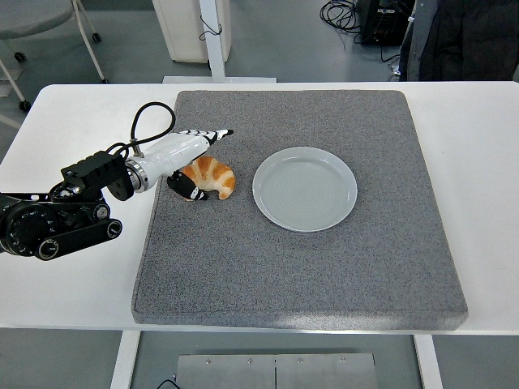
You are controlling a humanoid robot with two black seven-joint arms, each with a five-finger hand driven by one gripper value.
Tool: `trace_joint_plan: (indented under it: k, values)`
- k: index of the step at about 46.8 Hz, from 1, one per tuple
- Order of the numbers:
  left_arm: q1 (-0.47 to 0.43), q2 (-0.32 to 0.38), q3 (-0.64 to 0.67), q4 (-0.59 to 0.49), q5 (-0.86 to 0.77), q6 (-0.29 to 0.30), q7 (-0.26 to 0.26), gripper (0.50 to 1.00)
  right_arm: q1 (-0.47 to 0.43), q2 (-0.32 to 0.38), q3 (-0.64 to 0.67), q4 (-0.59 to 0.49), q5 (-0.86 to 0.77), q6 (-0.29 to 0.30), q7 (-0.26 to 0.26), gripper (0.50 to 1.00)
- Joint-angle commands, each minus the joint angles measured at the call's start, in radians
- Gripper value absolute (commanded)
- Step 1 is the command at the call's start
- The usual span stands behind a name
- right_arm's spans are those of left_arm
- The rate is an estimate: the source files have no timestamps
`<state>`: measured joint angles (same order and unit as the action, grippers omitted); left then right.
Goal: Place the bread on the plate
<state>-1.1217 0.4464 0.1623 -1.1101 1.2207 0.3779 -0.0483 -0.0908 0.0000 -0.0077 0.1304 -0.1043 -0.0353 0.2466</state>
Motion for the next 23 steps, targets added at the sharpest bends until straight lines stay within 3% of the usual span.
trace_joint_plan:
  k: [1, 11, 14, 20, 23]
  values:
    - [0.002, -0.006, 0.000, 0.004, 0.002, 0.006, -0.004, 0.990, 0.000, 0.000, 0.000, 0.000, 0.000, 0.000, 0.000, 1.000]
    - [0.008, -0.015, 0.000, 0.006, 0.003, 0.018, -0.005, 0.981, 0.000, 0.000, 0.000, 0.000, 0.000, 0.000, 0.000, 1.000]
    - [0.011, -0.020, 0.000, 0.006, 0.005, 0.018, -0.005, 0.950, 0.000, 0.000, 0.000, 0.000, 0.000, 0.000, 0.000, 1.000]
    - [0.014, -0.022, 0.003, 0.006, 0.005, 0.018, -0.004, 0.745, -0.001, 0.000, 0.000, 0.000, 0.000, 0.000, 0.000, 1.000]
    - [0.016, -0.020, 0.002, 0.004, 0.003, 0.016, -0.004, 0.574, 0.000, 0.000, 0.000, 0.000, 0.000, 0.000, -0.001, 1.000]
